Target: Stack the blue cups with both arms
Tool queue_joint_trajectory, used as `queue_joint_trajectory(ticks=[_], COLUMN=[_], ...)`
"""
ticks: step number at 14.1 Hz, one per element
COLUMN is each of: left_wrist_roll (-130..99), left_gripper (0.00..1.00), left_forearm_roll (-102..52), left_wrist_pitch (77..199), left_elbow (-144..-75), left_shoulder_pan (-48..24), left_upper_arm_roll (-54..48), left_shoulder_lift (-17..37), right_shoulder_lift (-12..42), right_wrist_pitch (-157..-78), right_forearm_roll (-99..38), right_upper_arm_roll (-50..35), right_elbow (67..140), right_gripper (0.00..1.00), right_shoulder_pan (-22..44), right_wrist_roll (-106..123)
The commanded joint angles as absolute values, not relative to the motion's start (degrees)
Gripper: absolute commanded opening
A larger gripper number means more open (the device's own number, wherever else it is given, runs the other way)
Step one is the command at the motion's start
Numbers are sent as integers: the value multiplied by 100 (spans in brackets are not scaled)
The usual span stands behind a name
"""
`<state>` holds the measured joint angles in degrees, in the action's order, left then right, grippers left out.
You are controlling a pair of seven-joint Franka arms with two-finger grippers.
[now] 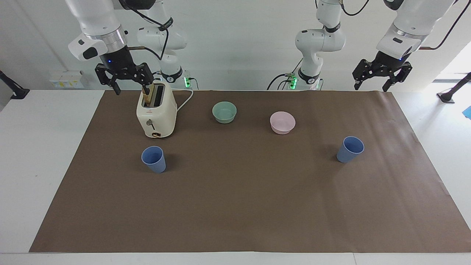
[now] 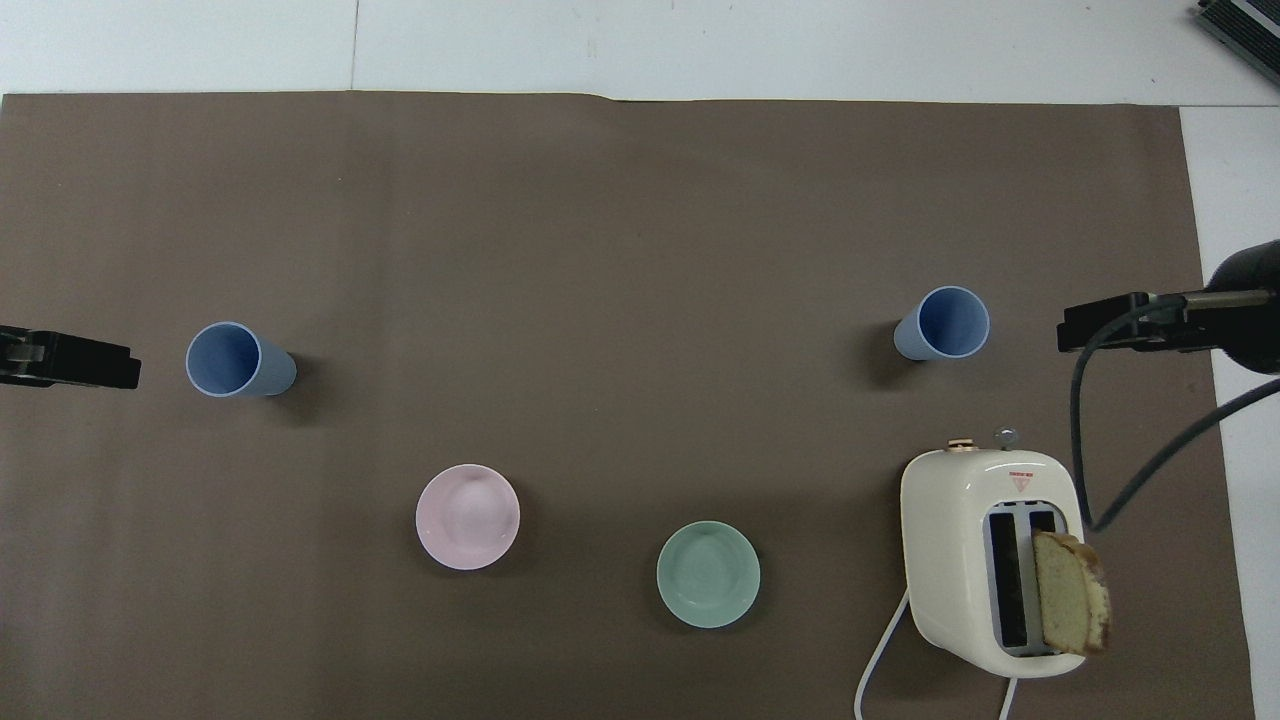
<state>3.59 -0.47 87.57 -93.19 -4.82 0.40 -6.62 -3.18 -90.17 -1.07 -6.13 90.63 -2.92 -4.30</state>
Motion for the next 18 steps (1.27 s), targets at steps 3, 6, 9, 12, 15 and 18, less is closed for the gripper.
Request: queue_joint_trajectory(ticks=[3, 6, 9, 12, 15, 18], left_wrist_roll=[422, 431, 387, 360, 360, 229], left_gripper=[100, 100, 100, 100, 100, 100], left_forearm_roll=[-132, -132, -132, -132, -132, -132], left_wrist_pitch=[8851, 8859, 8938, 9446, 10140, 10747], left_elbow=[-9413, -9413, -9518, -9781, -10343, -10695], left_shoulder_pan=[-422, -431, -413, -343, -106, 140], left_upper_arm_roll=[17, 9, 17, 18, 18, 18], left_shoulder_lift=[-721, -721, -703, -624, -536, -256], right_shoulder_lift=[-413, -413, -413, -413, -413, -413], right_wrist_pitch=[-9000, -9000, -9000, -9000, -9000, -9000], right_forearm_roll=[-237, -237, -237, -237, -237, -237], right_upper_arm_roll=[-633, -633, -633, -633, -633, -633], right_elbow=[9141, 9141, 9141, 9141, 9141, 9141], right_gripper=[100, 100, 100, 100, 100, 100], right_shoulder_pan=[-369, -369, -369, -369, -369, -369], right_wrist_roll=[-492, -492, -492, -492, -492, -492])
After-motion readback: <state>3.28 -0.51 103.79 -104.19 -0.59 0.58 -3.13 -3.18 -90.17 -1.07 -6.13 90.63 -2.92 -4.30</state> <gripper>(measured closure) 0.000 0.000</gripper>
